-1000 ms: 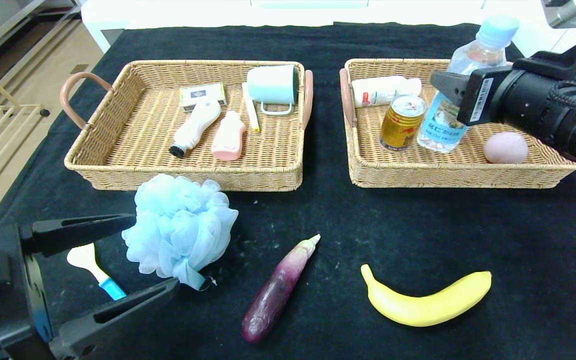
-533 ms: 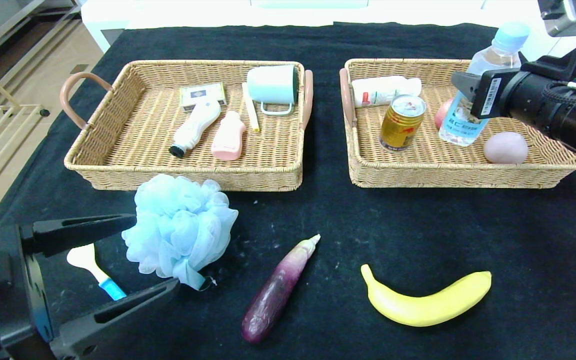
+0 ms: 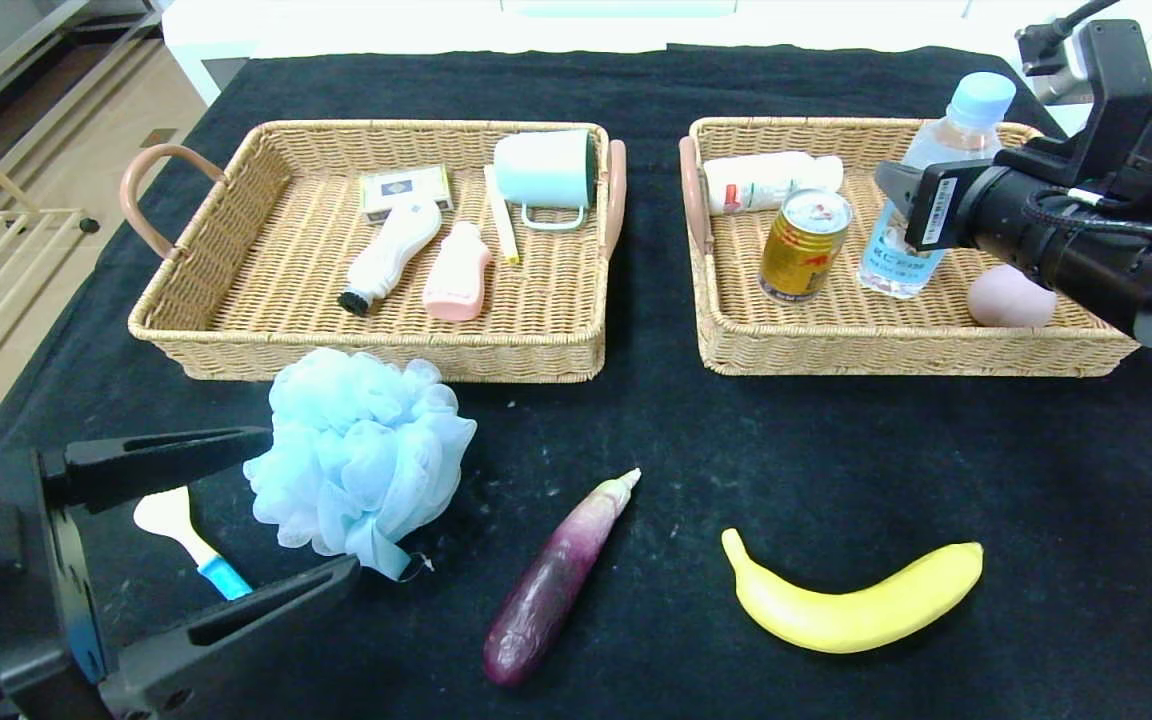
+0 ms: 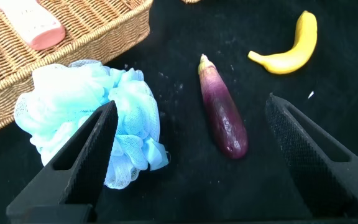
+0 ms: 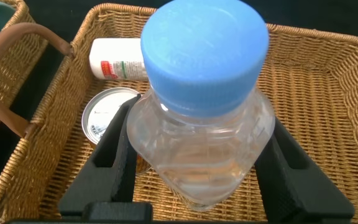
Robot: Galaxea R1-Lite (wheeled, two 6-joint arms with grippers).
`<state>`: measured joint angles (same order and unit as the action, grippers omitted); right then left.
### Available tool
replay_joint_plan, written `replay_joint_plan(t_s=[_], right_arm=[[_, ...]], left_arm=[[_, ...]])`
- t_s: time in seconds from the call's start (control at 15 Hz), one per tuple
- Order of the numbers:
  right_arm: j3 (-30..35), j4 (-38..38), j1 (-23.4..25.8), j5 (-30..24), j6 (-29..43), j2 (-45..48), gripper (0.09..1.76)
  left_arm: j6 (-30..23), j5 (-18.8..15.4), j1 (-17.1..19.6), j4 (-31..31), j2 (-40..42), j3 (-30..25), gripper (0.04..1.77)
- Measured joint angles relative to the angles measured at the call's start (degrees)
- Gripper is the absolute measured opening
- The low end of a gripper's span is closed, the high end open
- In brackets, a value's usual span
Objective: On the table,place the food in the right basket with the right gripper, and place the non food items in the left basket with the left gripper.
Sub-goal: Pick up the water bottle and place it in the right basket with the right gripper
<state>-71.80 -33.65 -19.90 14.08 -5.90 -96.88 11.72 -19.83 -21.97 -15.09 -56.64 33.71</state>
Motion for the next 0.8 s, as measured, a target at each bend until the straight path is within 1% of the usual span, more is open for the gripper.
replay_joint_plan(t_s=[0.27,0.53,0.8], right_arm=[[-0.3,-0.1,0.0,0.3,-0.1,-0.9,1.12],[-0.3,-0.4,-0.2,0.2,0.0,-1.0,1.35],[-0.1,-0.1,-0.3,0.0,-0.2,-0.5,1.49]], left_arm=[[0.0,0.0,0.0,0.0,0.0,0.0,1.72],[0.2,0.0,0.0,0.0,0.0,0.0,1.72],[0.2,0.0,0.0,0.1,0.0,0.0,1.72]])
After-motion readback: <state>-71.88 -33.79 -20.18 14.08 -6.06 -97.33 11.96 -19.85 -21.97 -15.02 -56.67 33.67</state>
